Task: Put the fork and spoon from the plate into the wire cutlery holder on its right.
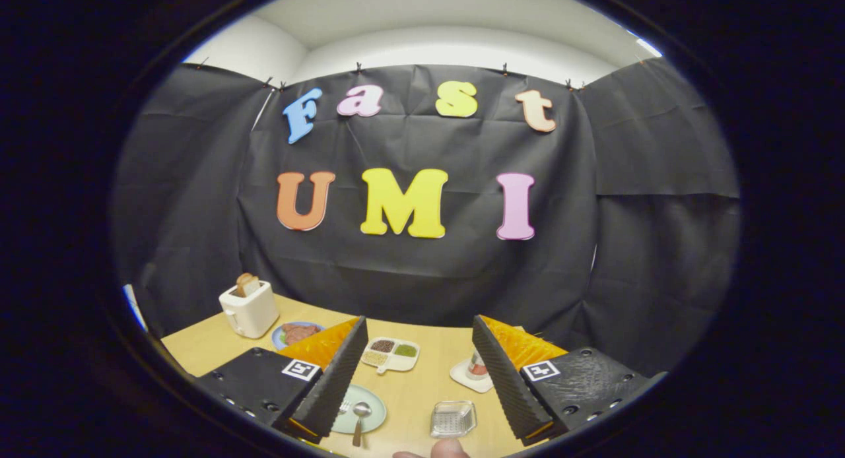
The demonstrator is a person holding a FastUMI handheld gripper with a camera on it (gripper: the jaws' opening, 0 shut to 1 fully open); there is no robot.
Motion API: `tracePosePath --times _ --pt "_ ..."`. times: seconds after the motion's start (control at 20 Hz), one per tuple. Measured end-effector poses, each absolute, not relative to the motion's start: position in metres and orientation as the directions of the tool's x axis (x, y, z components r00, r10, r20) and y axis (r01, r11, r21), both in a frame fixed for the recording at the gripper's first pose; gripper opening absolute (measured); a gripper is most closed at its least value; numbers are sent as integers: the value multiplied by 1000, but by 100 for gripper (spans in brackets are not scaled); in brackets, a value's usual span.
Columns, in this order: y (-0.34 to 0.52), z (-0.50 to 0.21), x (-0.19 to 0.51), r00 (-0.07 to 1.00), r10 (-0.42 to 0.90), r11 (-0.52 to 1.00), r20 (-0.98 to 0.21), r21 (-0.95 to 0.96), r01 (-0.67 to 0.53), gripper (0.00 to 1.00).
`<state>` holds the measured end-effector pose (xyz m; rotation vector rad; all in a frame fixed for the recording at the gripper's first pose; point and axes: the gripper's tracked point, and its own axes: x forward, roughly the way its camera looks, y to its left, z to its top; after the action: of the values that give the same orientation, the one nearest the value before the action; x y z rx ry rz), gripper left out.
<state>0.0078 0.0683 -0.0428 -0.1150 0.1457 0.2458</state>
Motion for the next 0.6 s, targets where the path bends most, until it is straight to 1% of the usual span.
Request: tracePosePath --times 0.2,0.35,0.45,0.6 --pt "90 -79 9 908 299 938 -293 -82 -336 95" --pt "104 -108 9 850 331 909 -411 -102 -403 95" --pt "113 -134 7 796 335 888 -503 -114 -446 96" --pt "120 -177 -6 687 327 863 -649 -91 -497 96"
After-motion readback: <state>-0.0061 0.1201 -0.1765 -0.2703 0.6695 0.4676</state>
